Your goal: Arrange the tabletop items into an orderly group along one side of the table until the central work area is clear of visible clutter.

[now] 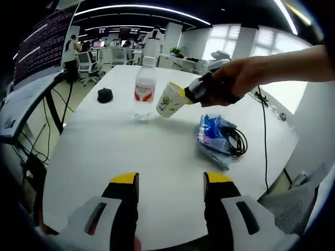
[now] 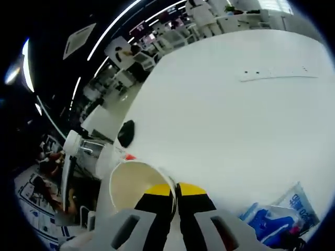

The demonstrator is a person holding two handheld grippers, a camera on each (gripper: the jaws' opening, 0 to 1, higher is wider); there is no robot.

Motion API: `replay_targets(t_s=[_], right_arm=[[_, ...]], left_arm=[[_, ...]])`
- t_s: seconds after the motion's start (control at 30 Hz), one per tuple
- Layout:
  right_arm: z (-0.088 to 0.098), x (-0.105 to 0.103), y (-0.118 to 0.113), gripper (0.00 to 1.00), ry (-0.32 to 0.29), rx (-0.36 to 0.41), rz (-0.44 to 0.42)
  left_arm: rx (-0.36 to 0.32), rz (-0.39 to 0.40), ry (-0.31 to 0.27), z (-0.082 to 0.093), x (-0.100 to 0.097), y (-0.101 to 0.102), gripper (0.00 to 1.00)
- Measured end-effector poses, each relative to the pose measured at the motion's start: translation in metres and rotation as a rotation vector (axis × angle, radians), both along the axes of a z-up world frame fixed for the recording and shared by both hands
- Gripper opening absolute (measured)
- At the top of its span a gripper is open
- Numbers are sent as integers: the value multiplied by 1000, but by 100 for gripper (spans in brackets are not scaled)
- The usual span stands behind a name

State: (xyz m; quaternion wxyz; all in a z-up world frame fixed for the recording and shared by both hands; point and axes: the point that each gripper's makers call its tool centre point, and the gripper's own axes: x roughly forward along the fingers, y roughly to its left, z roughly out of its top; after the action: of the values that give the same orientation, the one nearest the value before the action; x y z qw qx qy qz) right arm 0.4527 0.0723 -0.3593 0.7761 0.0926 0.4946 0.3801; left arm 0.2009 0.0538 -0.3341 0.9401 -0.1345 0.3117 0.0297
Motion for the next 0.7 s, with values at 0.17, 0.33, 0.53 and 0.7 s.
replay_targets(t_s=[0.17, 0.33, 0.53, 0.7], right_arm=[[5, 4, 5, 0, -10, -2, -2], [7, 9, 11, 0, -23, 4, 6], [5, 21, 13, 2, -32, -7, -1], [4, 19, 15, 6, -39, -15, 16]], left_arm=[[-11, 6, 0, 1, -1, -3, 49], [-13, 11, -4, 4, -1, -3, 49], [-16, 58, -24, 7, -4, 6, 48], [-24, 60, -24, 4, -4, 4, 48]])
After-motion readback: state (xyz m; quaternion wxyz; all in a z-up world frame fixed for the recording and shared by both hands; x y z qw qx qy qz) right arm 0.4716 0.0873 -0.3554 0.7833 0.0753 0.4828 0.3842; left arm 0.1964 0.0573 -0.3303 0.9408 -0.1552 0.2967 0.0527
